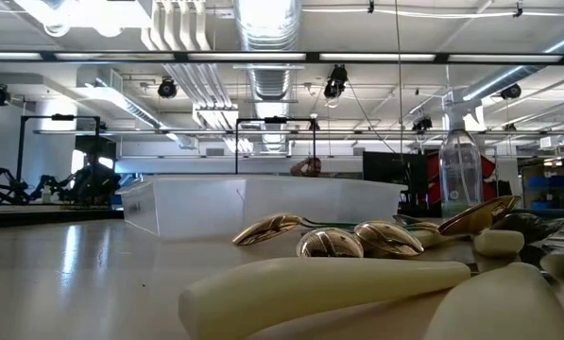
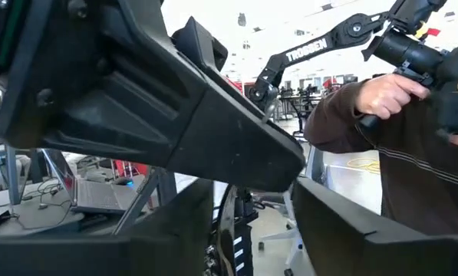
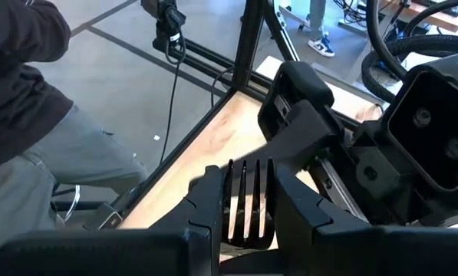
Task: Sort silverware
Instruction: Put the black fork into the transparent silverware tray
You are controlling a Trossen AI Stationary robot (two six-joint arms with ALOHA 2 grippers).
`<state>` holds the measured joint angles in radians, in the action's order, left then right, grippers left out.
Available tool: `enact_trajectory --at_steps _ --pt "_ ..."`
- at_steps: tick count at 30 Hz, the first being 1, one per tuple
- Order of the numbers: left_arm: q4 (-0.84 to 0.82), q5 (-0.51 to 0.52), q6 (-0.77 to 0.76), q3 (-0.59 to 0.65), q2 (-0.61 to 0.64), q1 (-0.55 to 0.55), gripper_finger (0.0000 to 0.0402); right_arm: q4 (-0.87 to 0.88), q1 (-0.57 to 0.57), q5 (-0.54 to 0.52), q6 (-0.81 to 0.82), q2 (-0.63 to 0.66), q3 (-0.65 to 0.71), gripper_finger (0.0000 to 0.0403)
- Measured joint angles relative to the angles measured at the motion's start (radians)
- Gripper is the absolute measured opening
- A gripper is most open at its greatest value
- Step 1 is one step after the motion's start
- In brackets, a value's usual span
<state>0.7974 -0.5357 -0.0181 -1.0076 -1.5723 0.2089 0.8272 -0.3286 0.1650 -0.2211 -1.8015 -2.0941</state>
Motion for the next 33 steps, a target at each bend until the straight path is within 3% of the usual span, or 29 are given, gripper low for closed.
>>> enact_trajectory --at_steps 6,13,17,19,26,29,33 --pt "-0.001 0.020 0.000 0.001 0.000 -0.006 0.0014 -0.002 0.000 0.005 0.003 0.000 0.000 0.0063" --pt "0.000 0.068 0.005 0.003 0.000 -0.007 0.0001 0.011 0.000 0.017 0.056 0.006 -0.014 0.0143" --pt "0.005 0.259 -0.013 0.041 0.040 -0.005 0.0001 0.096 0.000 -0.011 0.080 0.036 -0.043 0.0192" --pt "0.060 0.384 -0.010 0.095 0.078 -0.002 0.0001 0.151 -0.006 -0.110 0.126 0.059 -0.047 0.0212" --pt "0.590 0.869 0.052 0.404 0.209 0.013 0.0000 0.361 -0.070 -0.744 0.302 0.079 -0.015 0.0228" --pt "0.772 0.995 0.066 0.508 0.210 0.011 0.0000 0.274 -0.072 -0.853 0.326 0.073 0.042 0.0218" --pt "0.771 1.100 0.023 0.523 0.214 0.006 0.0000 0.021 -0.052 -0.918 0.257 0.062 0.173 0.0200"
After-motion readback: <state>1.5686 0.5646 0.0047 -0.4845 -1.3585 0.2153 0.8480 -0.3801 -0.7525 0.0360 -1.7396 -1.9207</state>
